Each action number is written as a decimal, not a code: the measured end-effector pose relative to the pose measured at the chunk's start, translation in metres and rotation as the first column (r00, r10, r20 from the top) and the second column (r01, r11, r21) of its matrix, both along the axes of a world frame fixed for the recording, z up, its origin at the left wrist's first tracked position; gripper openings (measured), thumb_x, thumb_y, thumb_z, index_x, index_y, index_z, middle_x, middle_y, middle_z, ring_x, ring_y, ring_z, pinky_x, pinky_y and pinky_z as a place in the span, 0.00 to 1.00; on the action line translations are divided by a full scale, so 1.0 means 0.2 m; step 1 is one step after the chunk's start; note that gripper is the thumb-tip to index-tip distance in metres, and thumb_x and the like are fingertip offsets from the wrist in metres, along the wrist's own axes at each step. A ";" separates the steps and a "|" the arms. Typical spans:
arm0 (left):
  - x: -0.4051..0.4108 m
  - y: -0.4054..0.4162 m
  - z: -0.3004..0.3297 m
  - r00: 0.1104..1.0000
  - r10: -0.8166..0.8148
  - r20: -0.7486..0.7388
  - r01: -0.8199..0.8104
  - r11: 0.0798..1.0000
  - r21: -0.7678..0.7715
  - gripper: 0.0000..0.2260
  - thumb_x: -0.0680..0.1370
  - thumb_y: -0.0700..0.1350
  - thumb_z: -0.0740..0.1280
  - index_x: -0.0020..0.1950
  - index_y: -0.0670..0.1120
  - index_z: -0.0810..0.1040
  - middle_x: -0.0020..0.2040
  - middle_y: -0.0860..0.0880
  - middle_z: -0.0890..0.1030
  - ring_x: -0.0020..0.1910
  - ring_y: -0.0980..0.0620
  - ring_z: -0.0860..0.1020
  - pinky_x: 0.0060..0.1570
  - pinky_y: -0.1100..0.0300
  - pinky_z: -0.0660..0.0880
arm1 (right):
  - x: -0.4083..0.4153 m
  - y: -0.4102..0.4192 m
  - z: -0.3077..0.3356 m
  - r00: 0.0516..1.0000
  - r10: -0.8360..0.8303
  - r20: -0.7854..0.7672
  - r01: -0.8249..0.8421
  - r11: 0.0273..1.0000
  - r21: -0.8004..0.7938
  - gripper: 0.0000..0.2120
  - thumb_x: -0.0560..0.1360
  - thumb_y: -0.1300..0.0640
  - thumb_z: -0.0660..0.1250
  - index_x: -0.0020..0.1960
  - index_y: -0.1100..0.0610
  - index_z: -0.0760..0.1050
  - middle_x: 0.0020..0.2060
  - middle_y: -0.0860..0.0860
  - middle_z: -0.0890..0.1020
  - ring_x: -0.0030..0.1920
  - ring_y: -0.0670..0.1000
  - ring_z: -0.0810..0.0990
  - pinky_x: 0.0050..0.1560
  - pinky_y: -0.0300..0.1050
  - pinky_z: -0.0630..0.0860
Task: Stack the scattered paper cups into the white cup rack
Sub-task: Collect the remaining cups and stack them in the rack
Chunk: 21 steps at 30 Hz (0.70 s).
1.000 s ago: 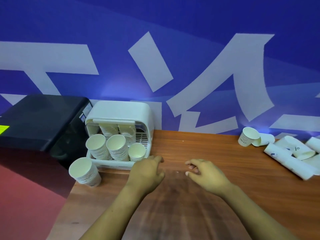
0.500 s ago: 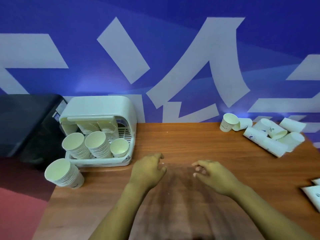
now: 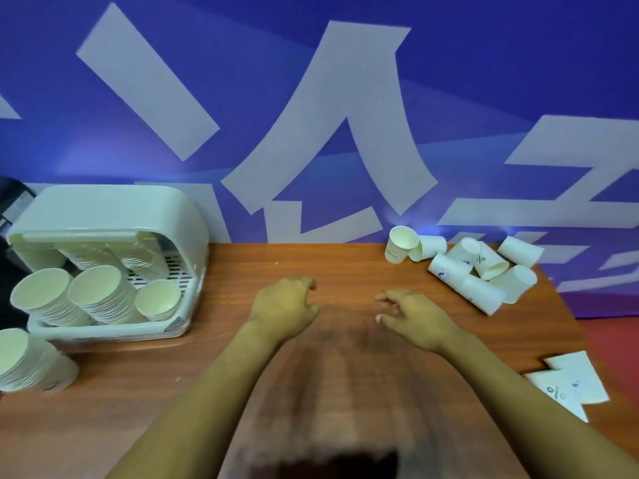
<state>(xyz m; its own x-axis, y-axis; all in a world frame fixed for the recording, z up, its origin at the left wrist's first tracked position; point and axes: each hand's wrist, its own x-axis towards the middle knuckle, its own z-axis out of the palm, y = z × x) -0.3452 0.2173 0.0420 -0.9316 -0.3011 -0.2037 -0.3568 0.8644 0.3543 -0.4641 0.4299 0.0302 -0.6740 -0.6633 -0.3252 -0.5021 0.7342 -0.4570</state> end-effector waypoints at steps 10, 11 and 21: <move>-0.63 0.29 -0.18 0.989 -0.010 0.148 0.001 0.998 0.066 0.27 0.76 0.50 0.64 0.74 0.51 0.61 0.69 0.48 0.66 0.66 0.45 0.70 0.59 0.51 0.71 | -0.70 0.20 -0.09 0.965 -0.072 -0.254 0.106 0.987 0.122 0.28 0.73 0.47 0.68 0.71 0.49 0.65 0.67 0.50 0.70 0.65 0.53 0.71 0.62 0.48 0.71; -0.69 0.30 -0.19 0.991 -0.011 0.135 0.001 0.997 0.074 0.27 0.76 0.50 0.64 0.74 0.51 0.60 0.69 0.48 0.65 0.65 0.44 0.70 0.58 0.50 0.71 | -0.77 0.20 -0.11 0.958 -0.080 -0.276 0.123 0.983 0.140 0.29 0.73 0.47 0.68 0.72 0.49 0.64 0.69 0.50 0.69 0.65 0.54 0.70 0.62 0.49 0.71; -1.30 0.45 -0.38 0.995 0.079 0.067 -0.085 0.993 0.088 0.38 0.75 0.57 0.65 0.78 0.49 0.50 0.72 0.47 0.63 0.66 0.44 0.70 0.59 0.51 0.70 | -1.19 0.16 -0.41 0.924 -0.018 -0.383 0.097 0.977 0.188 0.32 0.72 0.51 0.65 0.74 0.51 0.59 0.72 0.50 0.64 0.68 0.55 0.65 0.66 0.51 0.64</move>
<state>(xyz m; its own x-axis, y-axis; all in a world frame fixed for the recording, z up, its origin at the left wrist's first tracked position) -0.6055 0.3072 -0.0340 -0.8890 -0.3534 -0.2912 -0.4492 0.7967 0.4044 -0.7025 0.4625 -0.0525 -0.8075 -0.5674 -0.1611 -0.5619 0.8231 -0.0828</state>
